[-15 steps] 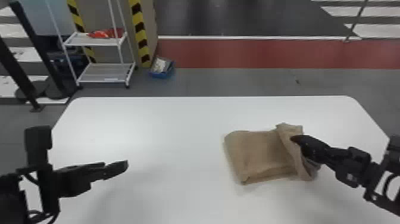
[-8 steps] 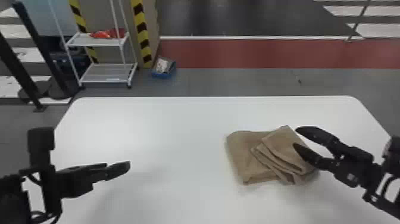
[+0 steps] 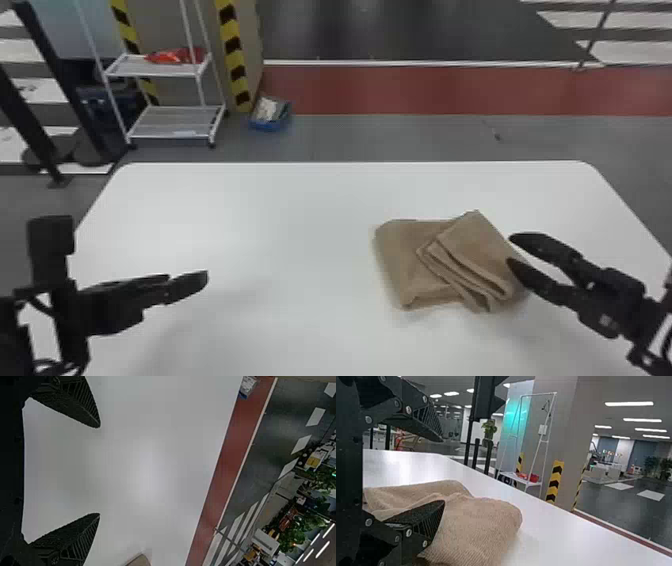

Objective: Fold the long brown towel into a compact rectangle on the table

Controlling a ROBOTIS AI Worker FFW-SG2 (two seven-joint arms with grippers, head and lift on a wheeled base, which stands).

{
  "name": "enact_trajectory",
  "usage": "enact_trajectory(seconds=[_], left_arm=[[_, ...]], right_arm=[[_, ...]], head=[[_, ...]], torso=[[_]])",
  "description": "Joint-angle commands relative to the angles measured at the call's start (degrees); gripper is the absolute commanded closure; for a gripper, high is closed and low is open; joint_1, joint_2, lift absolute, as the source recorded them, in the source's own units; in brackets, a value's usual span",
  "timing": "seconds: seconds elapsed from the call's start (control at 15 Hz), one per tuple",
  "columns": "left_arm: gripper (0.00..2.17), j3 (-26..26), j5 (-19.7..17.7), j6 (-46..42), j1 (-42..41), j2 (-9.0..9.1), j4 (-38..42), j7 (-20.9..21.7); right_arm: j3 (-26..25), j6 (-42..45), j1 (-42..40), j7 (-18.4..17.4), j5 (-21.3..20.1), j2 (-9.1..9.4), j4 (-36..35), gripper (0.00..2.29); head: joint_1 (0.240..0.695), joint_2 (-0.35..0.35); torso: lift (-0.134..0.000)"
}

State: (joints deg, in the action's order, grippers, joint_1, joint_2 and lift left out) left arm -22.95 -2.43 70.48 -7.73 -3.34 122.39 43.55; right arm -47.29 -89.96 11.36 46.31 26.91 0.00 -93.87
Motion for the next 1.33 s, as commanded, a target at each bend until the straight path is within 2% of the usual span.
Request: enact_trajectory(seconds=[0.0,0.07,0.27,0.4,0.6,0.8,0.93,1.07,1.27], left_arm=[[0.09,0.5,-0.7,0.5,0.3,0.09,0.9,0.2],[0.09,0.9,-0.9,1.0,0.7,0.35,1.7,0.2],[0.09,2.6,-0.9,2.3,1.1,0.7,3.3,0.1],[0.09,2.7,-0.9,2.6,0.9,0.7,4.2,0.2],[0.09,1.7,-1.2,2.6,0.1,0.61,4.8,0.2],[0.09,0.2,-2.1,2.6,-0.2,0.26,5.0,0.3],[0.09,-0.3,-2.7,2.6,-0.5,0.18,4.9,0.4],[0.09,-0.7,-2.8,2.4,-0.6,0.09,4.7,0.6],[0.09,-0.4,-2.9,2.4,-0.5,0.09,4.6,0.7]], right_arm=[[-1.6,-0.1,-4.4,0.6,-0.2,0.05,-3.1,1.82],[-3.2,-0.1,-5.7,1.0,0.9,0.05,-3.4,1.95],[-6.4,-0.1,-6.6,2.6,4.7,-0.97,-3.3,1.95],[-6.5,-0.1,-6.2,2.8,5.3,-0.88,-3.3,1.95],[-6.6,-0.1,-5.2,3.3,7.0,-0.09,-2.5,1.95],[-9.6,-0.1,-6.4,3.8,8.4,-0.7,-3.3,1.95],[-13.7,-0.1,-8.9,4.9,8.9,-2.99,-4.3,1.95],[-14.8,-0.1,-12.2,5.3,8.5,-5.54,-4.8,1.95],[-15.1,-0.1,-13.1,5.5,8.1,-6.59,-4.9,1.95]], head=[[0.695,-0.002],[0.695,-0.008],[0.695,-0.055],[0.695,-0.097],[0.695,-0.102],[0.695,-0.087],[0.695,-0.095],[0.695,-0.14],[0.695,-0.193]], torso=[[-0.125],[-0.125],[-0.125],[-0.125],[-0.125],[-0.125],[-0.125],[-0.125],[-0.125]])
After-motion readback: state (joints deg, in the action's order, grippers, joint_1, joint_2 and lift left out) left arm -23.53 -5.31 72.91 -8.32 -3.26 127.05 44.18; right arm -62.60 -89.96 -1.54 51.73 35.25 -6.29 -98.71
